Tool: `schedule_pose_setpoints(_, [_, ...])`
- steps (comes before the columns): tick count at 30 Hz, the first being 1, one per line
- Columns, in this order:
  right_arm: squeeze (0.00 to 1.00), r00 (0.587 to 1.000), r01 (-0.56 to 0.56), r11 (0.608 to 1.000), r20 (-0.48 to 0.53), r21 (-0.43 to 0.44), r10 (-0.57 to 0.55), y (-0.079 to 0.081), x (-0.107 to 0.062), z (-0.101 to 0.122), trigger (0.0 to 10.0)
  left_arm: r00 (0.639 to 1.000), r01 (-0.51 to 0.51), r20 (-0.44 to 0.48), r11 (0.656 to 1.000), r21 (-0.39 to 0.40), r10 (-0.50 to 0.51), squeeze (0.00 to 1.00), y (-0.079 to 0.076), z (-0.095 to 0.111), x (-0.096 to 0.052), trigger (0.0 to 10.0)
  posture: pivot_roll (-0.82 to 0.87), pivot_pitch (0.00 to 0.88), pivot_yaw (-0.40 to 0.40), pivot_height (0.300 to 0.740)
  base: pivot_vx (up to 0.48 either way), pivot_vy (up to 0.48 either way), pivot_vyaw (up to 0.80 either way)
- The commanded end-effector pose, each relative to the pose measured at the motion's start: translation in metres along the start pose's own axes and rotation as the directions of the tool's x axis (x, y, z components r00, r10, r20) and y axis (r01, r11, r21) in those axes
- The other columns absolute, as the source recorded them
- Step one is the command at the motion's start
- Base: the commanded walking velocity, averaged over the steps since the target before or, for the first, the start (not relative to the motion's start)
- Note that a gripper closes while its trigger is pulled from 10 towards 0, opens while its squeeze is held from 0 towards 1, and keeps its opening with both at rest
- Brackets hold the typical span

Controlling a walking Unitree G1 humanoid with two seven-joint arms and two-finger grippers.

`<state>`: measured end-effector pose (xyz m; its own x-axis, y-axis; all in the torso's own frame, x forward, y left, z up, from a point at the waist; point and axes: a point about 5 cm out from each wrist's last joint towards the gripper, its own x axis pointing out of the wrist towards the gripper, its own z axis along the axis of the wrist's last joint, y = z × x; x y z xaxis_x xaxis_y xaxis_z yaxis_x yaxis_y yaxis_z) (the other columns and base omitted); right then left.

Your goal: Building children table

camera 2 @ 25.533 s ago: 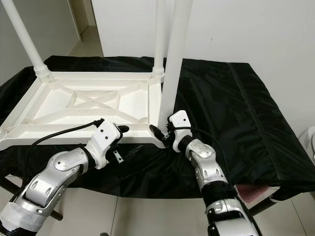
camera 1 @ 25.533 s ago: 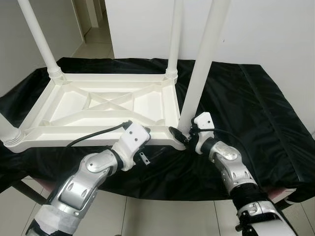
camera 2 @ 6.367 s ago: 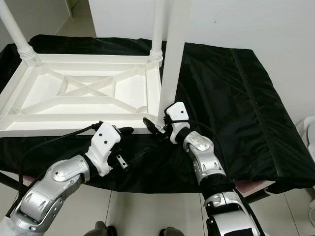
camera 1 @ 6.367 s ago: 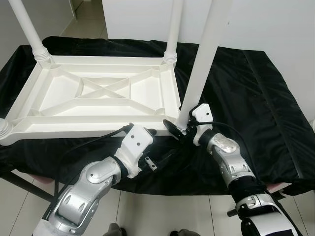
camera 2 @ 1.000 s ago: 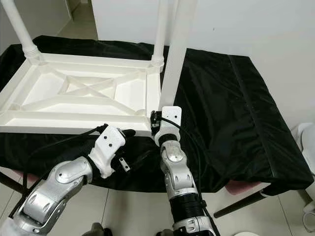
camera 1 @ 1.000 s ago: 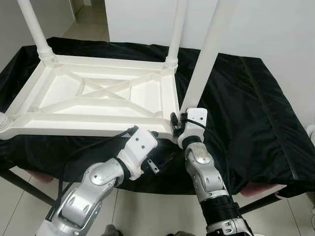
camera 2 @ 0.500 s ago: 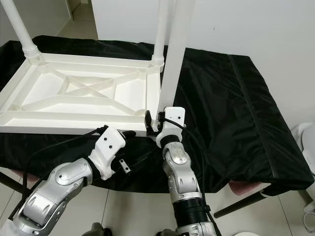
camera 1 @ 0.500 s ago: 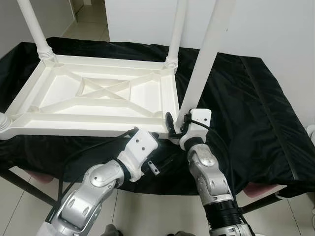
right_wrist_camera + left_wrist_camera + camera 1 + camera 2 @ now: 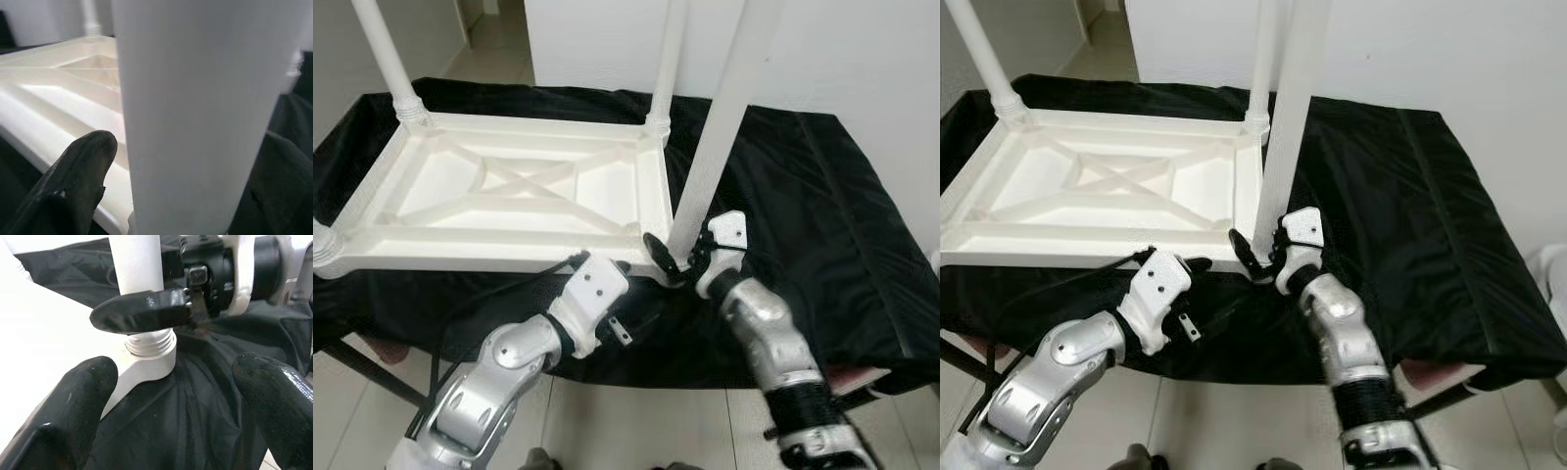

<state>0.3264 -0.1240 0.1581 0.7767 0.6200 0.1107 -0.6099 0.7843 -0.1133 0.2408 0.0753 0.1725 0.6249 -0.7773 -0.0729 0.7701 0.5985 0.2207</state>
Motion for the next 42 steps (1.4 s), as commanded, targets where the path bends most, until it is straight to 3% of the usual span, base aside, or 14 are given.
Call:
schedule_pose_setpoints(1, [0.0, 0.997, -0.079, 0.997, -0.028, -0.009, 0.078, 0.002, 0.003, -0.007, 10.0, 0.999, 0.032, -0.015, 0.999, -0.008, -0.032, 0.0, 0.0, -0.002, 0.002, 10.0, -0.11, 0.066, 0.017, 0.74, 0.0, 0.0, 0.0])
schedule_pose_setpoints(5, [0.0, 0.987, -0.149, 0.988, -0.066, -0.048, 0.146, -0.004, 0.009, -0.009, 10.0, 0.999, 0.031, -0.01, 1.0, -0.003, -0.031, 0.0, 0.002, -0.001, 0.004, 10.0, -0.11, 0.061, 0.015, 0.74, 0.0, 0.0, 0.0])
schedule_pose_setpoints(6, [0.0, 0.984, -0.162, 0.985, -0.081, -0.055, 0.157, -0.006, 0.011, -0.009, 9.1, 0.999, 0.031, -0.008, 1.0, -0.002, -0.031, 0.0, 0.002, 0.0, 0.005, 10.0, -0.11, 0.061, 0.013, 0.74, 0.0, 0.0, 0.0])
schedule_pose_setpoints(7, [0.0, 0.984, -0.162, 0.985, -0.081, -0.055, 0.157, -0.006, 0.011, -0.009, 9.1, 0.999, 0.031, -0.008, 1.0, -0.002, -0.031, 0.0, 0.002, 0.0, 0.005, 10.0, -0.11, 0.061, 0.013, 0.74, 0.0, 0.0, 0.0])
schedule_pose_setpoints(8, [0.0, 0.982, -0.168, 0.984, -0.093, -0.065, 0.162, -0.008, 0.012, -0.01, 8.4, 1.0, 0.03, -0.007, 1.0, -0.002, -0.03, 0.0, 0.001, 0.0, 0.005, 10.0, -0.11, 0.06, 0.011, 0.74, 0.0, 0.0, 0.0])
schedule_pose_setpoints(9, [0.0, 0.978, -0.187, 0.98, -0.107, -0.07, 0.179, -0.011, 0.013, -0.01, 4.6, 1.0, 0.027, -0.006, 1.0, -0.004, -0.027, 0.0, 0.001, 0.0, 0.005, 10.0, -0.1, 0.061, 0.005, 0.74, 0.0, 0.0, 0.0])
schedule_pose_setpoints(12, [0.0, 0.976, -0.195, 0.978, -0.112, -0.076, 0.186, -0.014, 0.013, -0.011, 3.8, 1.0, 0.024, -0.006, 1.0, -0.005, -0.024, 0.0, 0.001, 0.0, 0.004, 10.0, -0.1, 0.062, 0.001, 0.74, 0.0, 0.0, 0.0])
schedule_pose_setpoints(14, [0.0, 0.971, -0.216, 0.974, -0.119, -0.076, 0.206, -0.018, 0.013, -0.012, 0.0, 1.0, 0.017, -0.005, 1.0, -0.007, -0.017, 0.0, 0.0, -0.001, 0.004, 10.0, -0.09, 0.062, -0.002, 0.74, 0.0, 0.0, 0.0])
schedule_pose_setpoints(24, [0.0, 0.968, -0.214, 0.977, -0.141, -0.026, 0.208, -0.025, 0.007, -0.023, 0.0, 1.0, 0.002, -0.015, 1.0, -0.005, -0.002, 0.0, 0.0, -0.003, 0.0, 10.0, -0.08, 0.071, -0.009, 0.74, 0.0, 0.0, 0.0])
schedule_pose_setpoints(25, [0.0, 0.97, -0.202, 0.979, -0.142, -0.019, 0.197, -0.025, 0.008, -0.024, 10.0, 1.0, 0.003, -0.016, 1.0, -0.005, -0.003, 0.0, 0.0, -0.003, 0.0, 10.0, -0.08, 0.077, -0.009, 0.74, 0.0, 0.0, 0.0])
schedule_pose_setpoints(34, [0.0, 0.981, -0.079, 0.997, -0.176, -0.021, 0.074, -0.026, 0.011, -0.028, 10.0, 1.0, 0.008, -0.023, 1.0, -0.018, -0.008, 0.0, -0.002, -0.004, -0.001, 10.0, -0.09, 0.092, -0.005, 0.74, 0.0, 0.0, 0.0])
schedule_pose_setpoints(42, [0.0, 0.988, 0.055, 0.998, -0.145, -0.008, -0.056, -0.015, 0.016, -0.025, 10.0, 1.0, 0.007, -0.024, 1.0, -0.018, -0.007, 0.0, -0.002, -0.004, -0.001, 10.0, -0.09, 0.101, -0.006, 0.74, 0.0, 0.0, 0.0])
